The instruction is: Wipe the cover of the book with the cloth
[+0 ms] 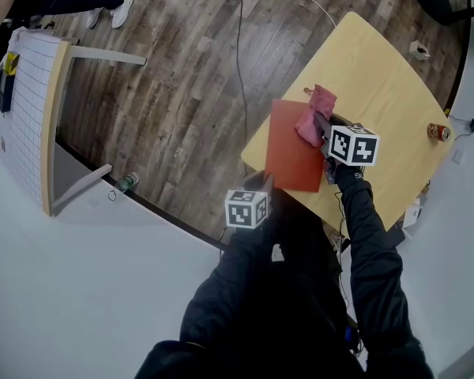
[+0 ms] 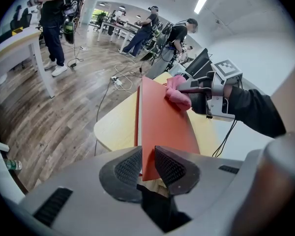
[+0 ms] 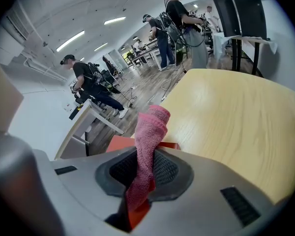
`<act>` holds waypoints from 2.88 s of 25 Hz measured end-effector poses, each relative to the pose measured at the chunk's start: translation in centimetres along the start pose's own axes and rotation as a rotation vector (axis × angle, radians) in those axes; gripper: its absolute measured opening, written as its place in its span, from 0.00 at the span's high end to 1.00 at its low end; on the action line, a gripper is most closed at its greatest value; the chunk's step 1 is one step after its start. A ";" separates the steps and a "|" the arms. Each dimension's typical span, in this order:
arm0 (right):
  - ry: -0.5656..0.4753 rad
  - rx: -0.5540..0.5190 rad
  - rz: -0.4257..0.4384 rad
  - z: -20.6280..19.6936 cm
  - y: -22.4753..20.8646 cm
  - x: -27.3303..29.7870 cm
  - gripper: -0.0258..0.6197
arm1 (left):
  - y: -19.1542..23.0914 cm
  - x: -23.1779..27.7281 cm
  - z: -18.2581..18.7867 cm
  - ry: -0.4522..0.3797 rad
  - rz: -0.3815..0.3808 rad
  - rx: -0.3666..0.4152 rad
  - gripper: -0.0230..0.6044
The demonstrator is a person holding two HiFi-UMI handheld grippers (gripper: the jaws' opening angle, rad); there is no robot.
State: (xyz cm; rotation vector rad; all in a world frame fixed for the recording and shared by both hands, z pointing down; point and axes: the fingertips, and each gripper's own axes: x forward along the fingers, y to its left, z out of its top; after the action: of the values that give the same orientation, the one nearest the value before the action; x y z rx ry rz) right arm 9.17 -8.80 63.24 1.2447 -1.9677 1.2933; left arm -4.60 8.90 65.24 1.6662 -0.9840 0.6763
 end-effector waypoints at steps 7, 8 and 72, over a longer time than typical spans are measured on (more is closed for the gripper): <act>-0.007 -0.010 -0.037 -0.1 -2.0 -1.4 0.84 | 0.1 0.0 0.1 -0.007 0.013 0.000 0.81; -0.006 -0.011 -0.044 -0.2 -2.3 -1.6 0.84 | 0.1 -0.1 0.1 -0.006 0.013 0.000 0.81; 0.059 0.054 0.127 -4.4 5.3 0.7 0.84 | 0.1 0.0 0.1 -0.029 0.005 0.007 0.81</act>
State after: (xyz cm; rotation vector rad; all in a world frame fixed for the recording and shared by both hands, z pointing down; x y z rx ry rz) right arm 3.84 -4.45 63.23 1.1081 -2.0094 1.4367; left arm -4.72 8.82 65.24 1.6840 -1.0073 0.6610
